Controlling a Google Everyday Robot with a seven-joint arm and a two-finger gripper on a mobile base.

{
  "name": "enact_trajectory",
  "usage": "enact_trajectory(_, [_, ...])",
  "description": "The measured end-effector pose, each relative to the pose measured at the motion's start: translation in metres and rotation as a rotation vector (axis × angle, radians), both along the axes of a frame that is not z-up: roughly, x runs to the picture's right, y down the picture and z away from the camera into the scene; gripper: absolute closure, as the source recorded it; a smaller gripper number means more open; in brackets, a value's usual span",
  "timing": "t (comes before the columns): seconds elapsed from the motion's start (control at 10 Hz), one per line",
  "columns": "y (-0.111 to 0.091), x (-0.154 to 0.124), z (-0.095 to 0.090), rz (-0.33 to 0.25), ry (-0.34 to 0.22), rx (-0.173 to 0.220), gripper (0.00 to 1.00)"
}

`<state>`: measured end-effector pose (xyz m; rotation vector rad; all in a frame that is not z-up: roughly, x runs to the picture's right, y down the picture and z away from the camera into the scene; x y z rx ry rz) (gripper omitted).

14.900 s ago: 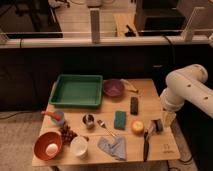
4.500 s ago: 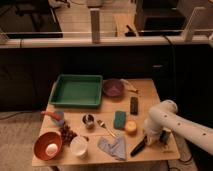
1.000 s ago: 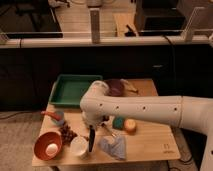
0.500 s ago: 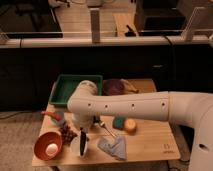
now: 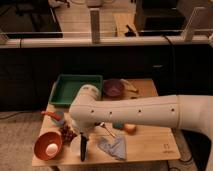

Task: Place brush in paper cup

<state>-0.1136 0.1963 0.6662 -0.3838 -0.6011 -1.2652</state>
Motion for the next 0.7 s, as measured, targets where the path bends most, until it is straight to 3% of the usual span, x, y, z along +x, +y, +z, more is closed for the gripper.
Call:
enact_trajectory(0.3, [0.005, 0.009, -0.019, -0.010, -0.042, 0.013, 1.00])
enact_trajectory(0.7, [0.028, -0.004, -0.040, -0.109, -0.194, -0.034, 1.00])
